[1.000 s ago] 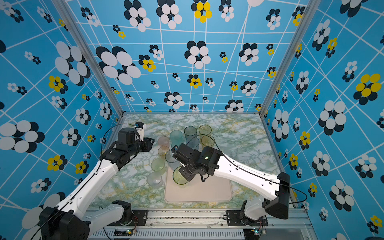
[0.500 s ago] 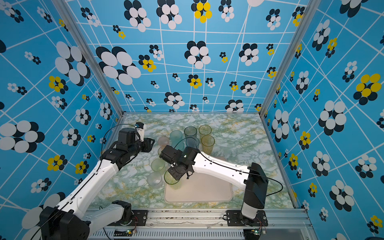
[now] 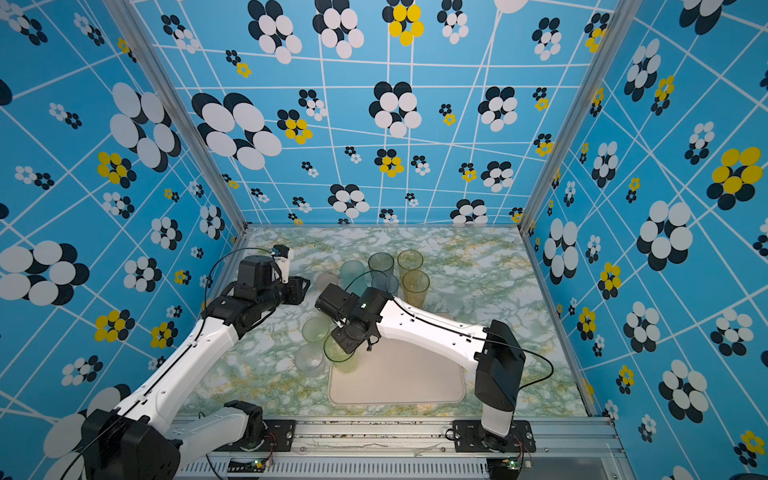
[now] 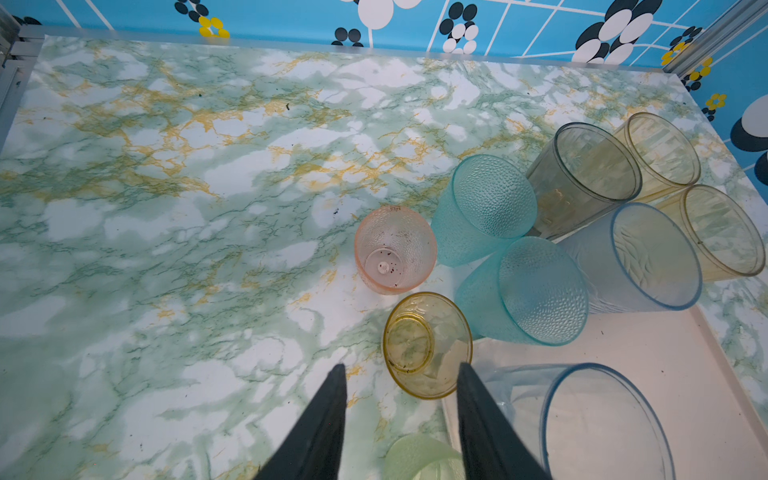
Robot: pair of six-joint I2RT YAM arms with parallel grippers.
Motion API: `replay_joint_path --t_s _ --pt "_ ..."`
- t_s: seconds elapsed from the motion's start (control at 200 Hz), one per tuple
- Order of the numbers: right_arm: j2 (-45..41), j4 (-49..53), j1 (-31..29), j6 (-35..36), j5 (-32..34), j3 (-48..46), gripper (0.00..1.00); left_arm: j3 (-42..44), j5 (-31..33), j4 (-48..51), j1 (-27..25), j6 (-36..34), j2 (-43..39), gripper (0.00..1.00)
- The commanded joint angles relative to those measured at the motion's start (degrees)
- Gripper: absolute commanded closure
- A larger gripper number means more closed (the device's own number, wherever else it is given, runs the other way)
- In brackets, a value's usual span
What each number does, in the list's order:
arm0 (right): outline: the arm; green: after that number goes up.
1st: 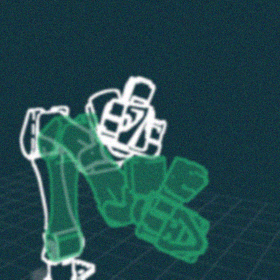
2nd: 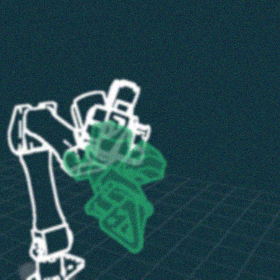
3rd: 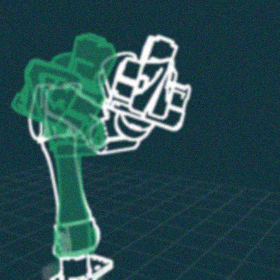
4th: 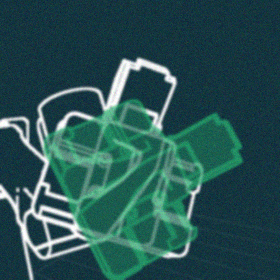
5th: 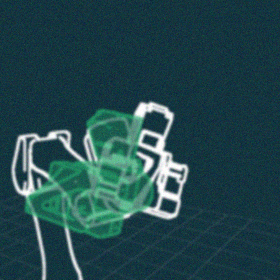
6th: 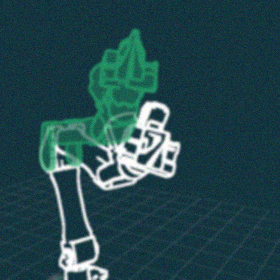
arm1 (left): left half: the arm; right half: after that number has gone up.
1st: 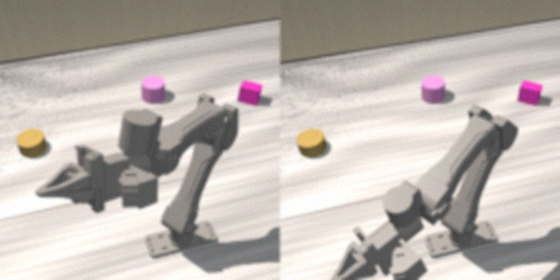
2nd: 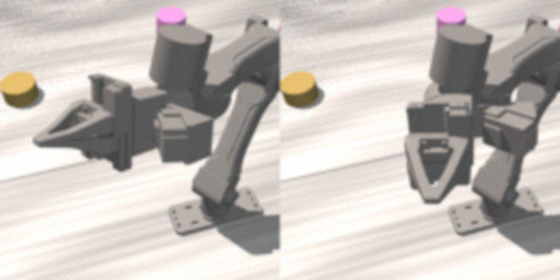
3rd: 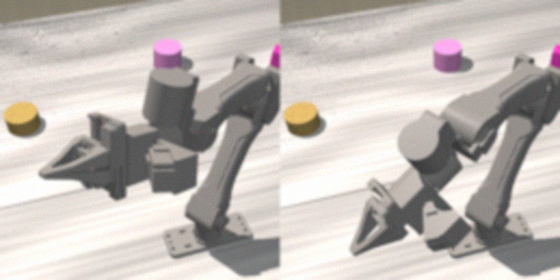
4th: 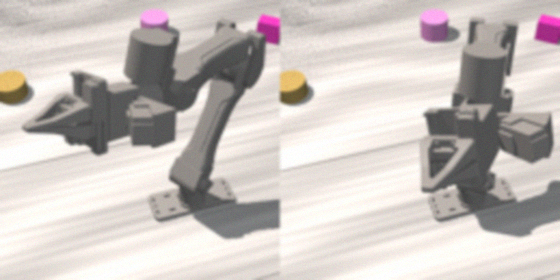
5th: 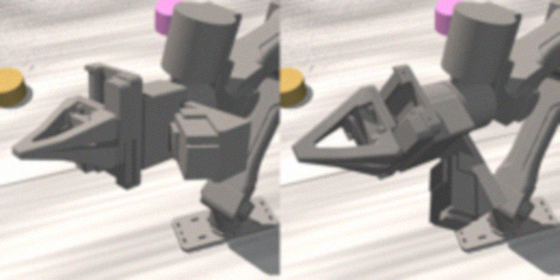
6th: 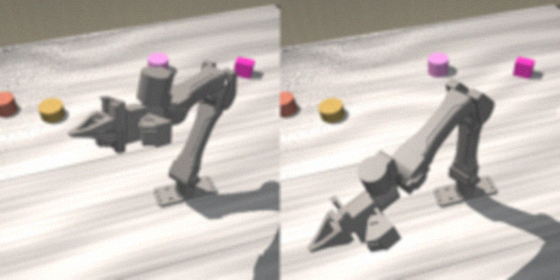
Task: Place the glasses into the tray
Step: 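Lower the green cup onto the tray beside the clear cups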
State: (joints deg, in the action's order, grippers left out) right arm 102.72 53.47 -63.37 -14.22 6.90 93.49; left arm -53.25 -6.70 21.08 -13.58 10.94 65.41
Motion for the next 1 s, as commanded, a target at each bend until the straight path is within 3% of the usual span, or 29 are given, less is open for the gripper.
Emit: replay_joint_path --t_s 0.0,0.995 --pt "0.8 -0.4 0.5 -0.1 -1.1 1.5 1.00 -0.9 -0.7 0.5 0.1 -0.9 0.9 0.55" --pt "3.0 -2.5 3.1 -0.1 -4.7 0.3 1.00 -1.1 -1.1 0.5 0.6 -1.3 2.8 0.55"
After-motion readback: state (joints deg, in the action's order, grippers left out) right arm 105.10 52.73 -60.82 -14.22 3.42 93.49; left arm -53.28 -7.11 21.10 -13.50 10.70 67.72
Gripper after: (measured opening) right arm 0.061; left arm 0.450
